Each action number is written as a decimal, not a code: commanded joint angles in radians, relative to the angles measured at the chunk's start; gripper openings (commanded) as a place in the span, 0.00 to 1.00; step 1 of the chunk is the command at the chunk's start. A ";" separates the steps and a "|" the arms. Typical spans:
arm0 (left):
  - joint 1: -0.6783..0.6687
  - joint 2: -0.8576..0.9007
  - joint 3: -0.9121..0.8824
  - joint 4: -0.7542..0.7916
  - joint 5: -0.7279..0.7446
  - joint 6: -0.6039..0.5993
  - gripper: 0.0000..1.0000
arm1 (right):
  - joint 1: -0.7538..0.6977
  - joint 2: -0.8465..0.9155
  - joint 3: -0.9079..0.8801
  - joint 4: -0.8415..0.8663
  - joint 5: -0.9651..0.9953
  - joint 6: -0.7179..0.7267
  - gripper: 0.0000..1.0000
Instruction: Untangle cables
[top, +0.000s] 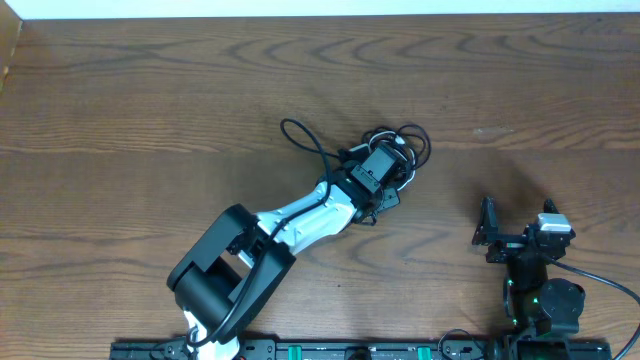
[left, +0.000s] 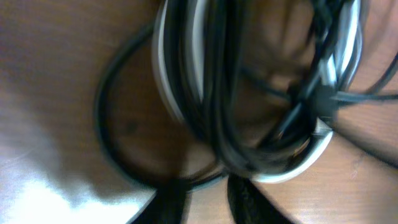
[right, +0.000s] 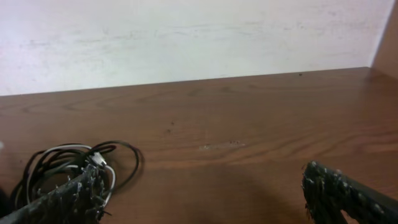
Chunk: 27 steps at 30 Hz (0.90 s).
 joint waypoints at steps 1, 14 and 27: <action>0.003 0.028 0.005 -0.021 -0.012 -0.001 0.12 | 0.006 -0.001 -0.004 0.000 0.012 0.013 0.99; 0.005 0.002 0.005 -0.051 -0.011 0.050 0.08 | 0.006 -0.001 -0.004 0.000 0.012 0.013 0.99; 0.006 -0.153 0.005 -0.138 -0.016 0.145 0.08 | 0.006 -0.001 -0.004 0.000 0.012 0.013 0.99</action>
